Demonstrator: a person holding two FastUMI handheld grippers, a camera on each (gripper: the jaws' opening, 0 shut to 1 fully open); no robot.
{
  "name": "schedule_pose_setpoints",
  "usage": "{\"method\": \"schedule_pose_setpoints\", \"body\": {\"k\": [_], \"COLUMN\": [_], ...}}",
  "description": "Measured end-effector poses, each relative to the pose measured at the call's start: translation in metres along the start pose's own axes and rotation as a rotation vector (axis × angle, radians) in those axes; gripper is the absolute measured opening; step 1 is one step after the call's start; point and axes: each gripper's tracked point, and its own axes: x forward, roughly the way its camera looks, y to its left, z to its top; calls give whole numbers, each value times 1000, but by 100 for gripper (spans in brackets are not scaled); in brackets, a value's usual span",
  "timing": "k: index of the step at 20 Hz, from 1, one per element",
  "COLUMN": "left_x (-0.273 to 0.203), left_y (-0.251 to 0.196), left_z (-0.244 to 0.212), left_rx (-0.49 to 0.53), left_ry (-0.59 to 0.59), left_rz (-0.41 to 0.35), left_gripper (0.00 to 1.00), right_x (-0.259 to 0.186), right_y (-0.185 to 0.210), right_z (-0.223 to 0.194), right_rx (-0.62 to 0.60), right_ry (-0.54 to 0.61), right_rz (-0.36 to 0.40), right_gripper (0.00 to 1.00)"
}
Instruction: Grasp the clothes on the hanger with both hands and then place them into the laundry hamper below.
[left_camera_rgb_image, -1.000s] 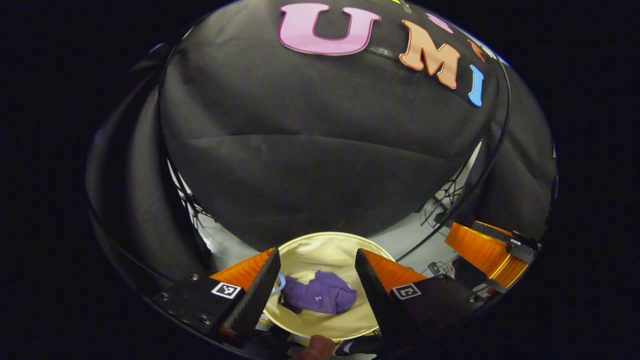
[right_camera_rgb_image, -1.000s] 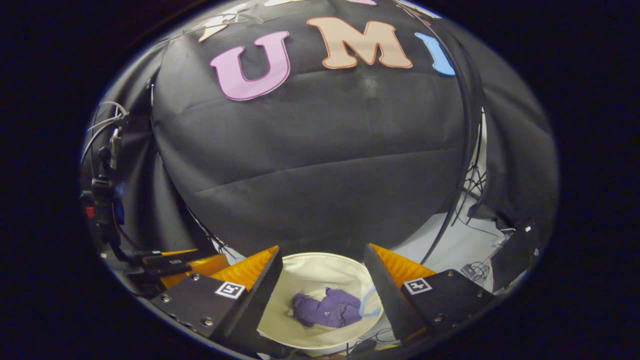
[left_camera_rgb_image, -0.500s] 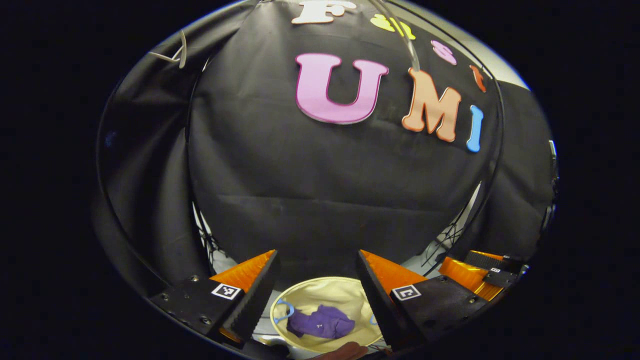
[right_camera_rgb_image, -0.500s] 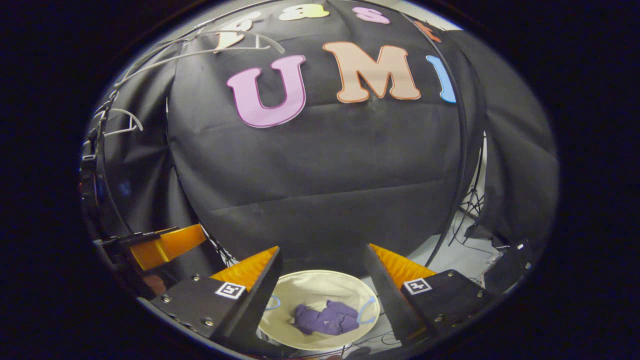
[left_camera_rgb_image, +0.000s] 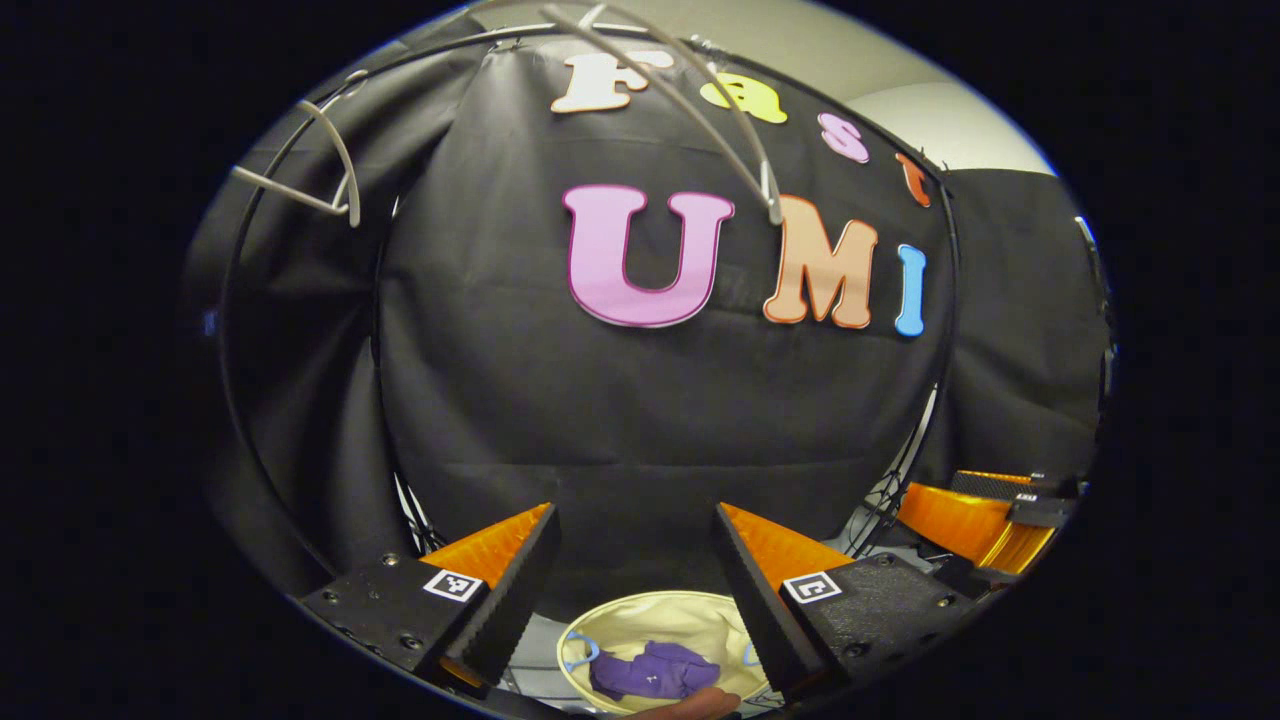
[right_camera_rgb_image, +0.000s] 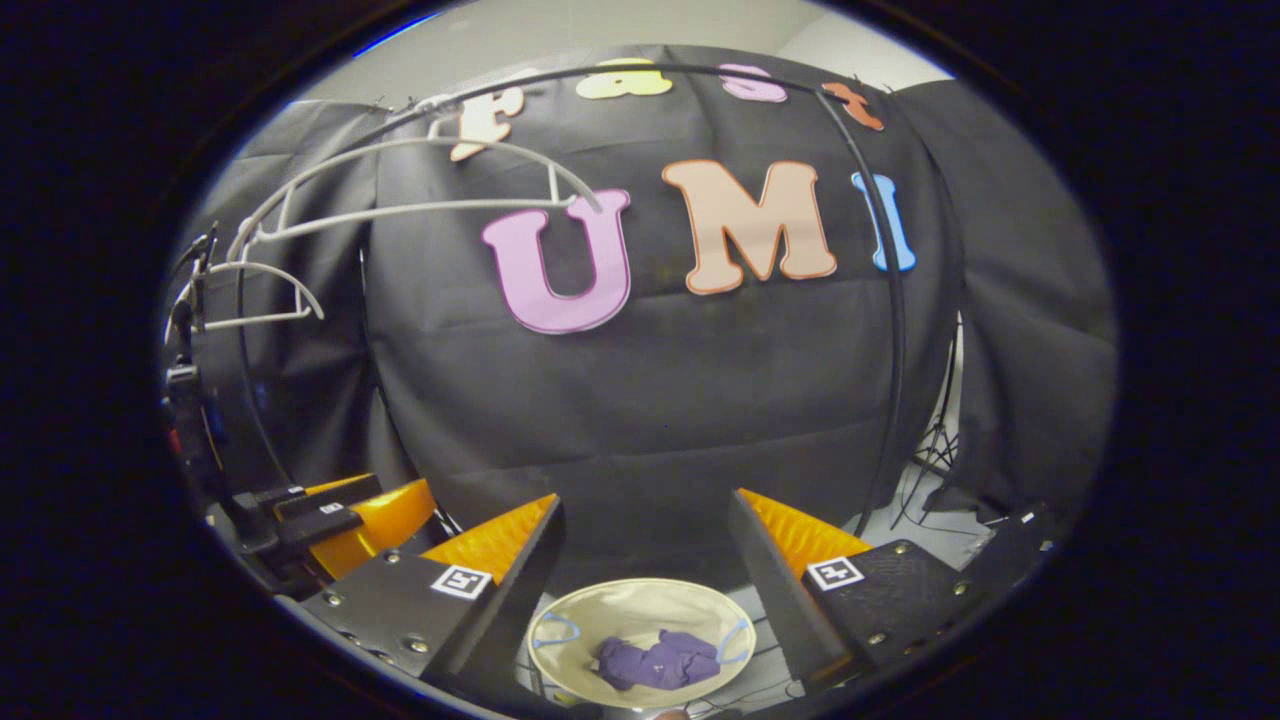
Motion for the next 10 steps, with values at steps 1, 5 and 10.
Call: {"method": "schedule_pose_setpoints", "body": {"k": [1,5,10], "left_x": [-9,-45,-89], "left_y": [-3,-9,-12], "left_z": [8,39,68], "left_rx": [12,21,-26], "left_ry": [-19,-74,-113], "left_rz": [-3,-13,-57], "left_gripper": [99,88,88], "right_x": [-10,-45,-96], "right_y": [5,15,23], "right_z": [7,37,64], "right_rx": [0,-9,17], "right_ry": [-15,-80,-145], "right_rz": [8,26,61], "right_gripper": [93,93,93]}}
